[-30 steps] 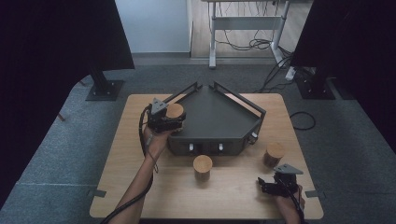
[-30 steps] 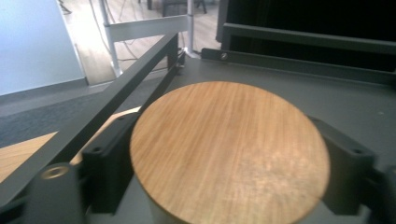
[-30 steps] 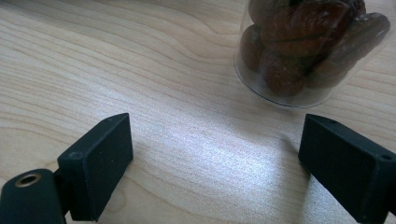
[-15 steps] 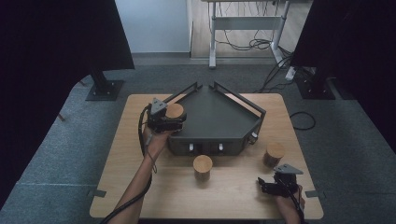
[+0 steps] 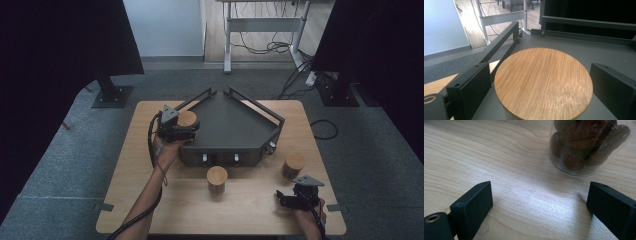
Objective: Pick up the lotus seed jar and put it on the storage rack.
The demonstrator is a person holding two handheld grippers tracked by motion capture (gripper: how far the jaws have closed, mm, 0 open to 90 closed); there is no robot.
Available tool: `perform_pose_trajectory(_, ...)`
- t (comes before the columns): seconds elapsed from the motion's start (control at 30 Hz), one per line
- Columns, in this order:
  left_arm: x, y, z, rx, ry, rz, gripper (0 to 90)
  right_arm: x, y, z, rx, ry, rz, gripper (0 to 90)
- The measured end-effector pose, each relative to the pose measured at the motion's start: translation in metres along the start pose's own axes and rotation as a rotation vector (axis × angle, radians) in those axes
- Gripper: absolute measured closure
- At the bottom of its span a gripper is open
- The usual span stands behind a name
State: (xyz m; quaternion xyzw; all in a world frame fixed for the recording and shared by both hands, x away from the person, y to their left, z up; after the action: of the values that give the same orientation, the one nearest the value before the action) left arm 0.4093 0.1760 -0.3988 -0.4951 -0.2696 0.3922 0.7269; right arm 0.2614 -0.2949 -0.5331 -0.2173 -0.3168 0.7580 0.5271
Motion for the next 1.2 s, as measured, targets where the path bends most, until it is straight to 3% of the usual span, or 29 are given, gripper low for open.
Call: perform_pose_trajectory(1.2,-0.0016,0.0001,0.0068,-0.016,0.017,-0.005,5.8,0.0001,0.0006,0.0009,-0.001,-0.012,0.012,7.4)
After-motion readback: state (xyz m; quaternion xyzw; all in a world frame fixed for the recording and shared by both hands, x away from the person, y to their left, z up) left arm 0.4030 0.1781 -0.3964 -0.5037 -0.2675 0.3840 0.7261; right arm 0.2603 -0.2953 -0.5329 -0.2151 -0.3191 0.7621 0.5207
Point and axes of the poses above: each handheld gripper's, and its own axes: z roughly backward along the jaws, y roughly out of its underside, x roughly to its left, the point moved 10 cm from there along -z, roughly forward along the jaws, and after that the axes turned 2 degrees about x, right-handed, at the moved point
